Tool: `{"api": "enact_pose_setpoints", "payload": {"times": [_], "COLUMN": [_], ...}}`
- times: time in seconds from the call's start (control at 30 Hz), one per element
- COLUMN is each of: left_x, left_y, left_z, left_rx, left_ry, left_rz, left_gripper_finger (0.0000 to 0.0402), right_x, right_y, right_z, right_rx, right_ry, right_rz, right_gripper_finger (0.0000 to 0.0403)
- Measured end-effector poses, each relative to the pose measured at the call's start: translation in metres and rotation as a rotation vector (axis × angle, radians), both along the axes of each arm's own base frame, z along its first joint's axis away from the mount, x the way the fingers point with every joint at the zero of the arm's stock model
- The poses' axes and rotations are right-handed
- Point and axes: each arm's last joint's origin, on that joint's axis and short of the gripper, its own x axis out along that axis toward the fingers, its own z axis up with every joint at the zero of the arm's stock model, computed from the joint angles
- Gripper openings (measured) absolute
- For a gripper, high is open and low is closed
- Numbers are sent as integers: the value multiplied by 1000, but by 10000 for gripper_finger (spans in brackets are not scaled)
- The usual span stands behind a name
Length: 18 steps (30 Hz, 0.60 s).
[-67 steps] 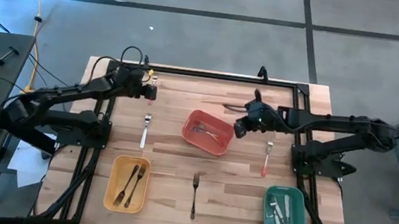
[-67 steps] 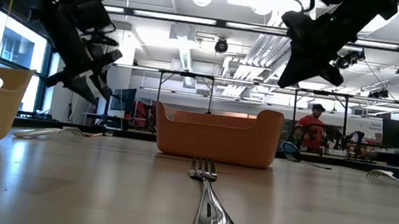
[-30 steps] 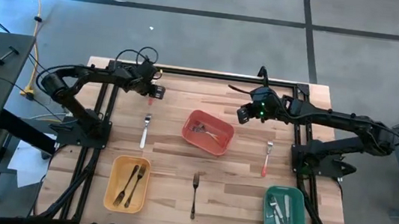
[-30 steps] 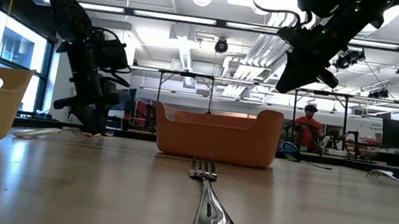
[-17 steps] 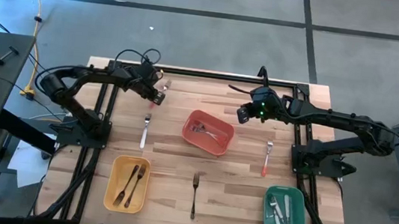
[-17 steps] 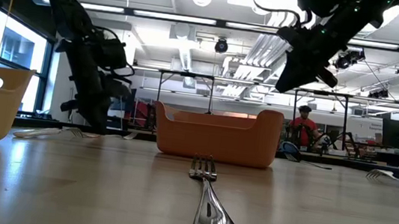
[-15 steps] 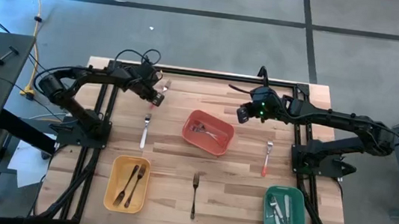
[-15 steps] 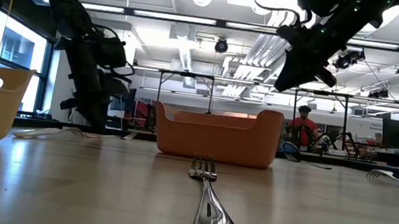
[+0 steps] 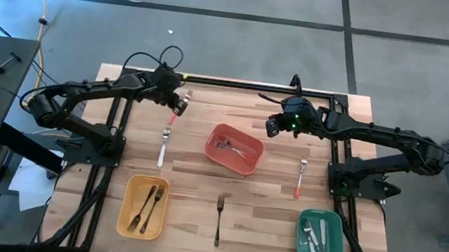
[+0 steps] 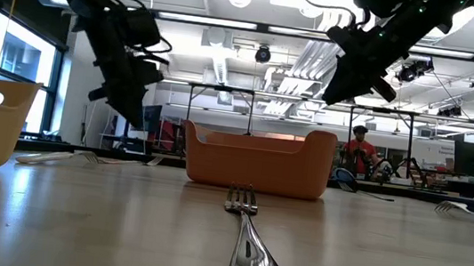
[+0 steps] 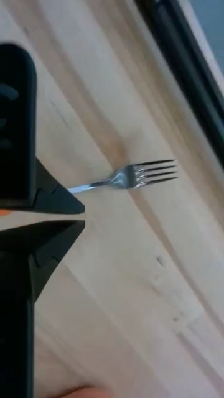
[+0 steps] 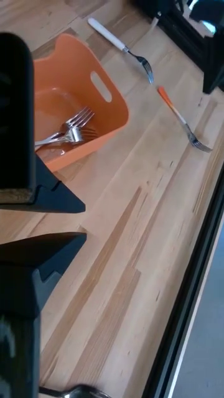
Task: Sort silverware by color (type)
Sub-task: Put the top orange fork into the orange bin
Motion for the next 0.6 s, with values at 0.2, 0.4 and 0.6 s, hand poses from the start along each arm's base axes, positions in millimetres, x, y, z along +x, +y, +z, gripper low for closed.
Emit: {"api": "enact_pose_setpoints", "payload": {"times": [0.2, 0.4, 0.6], "left_x": [10, 21, 28], "left_y": [13, 25, 32], "left_z": [-23, -46, -63], "left_rx": [-66, -108, -136], "left_ry": [69, 151, 196], "left_rz": [1, 52, 57], "left_gripper_finger": [82, 131, 128], "right_x": [0, 1, 2], "right_y": [-1, -1, -1], "right_z": [1, 1, 3], "right_rx": [-14, -16, -25], "right_ry": [-4, -13, -41], "right_rz": [-13, -27, -26], "right_gripper_finger": [44, 44, 44]}}
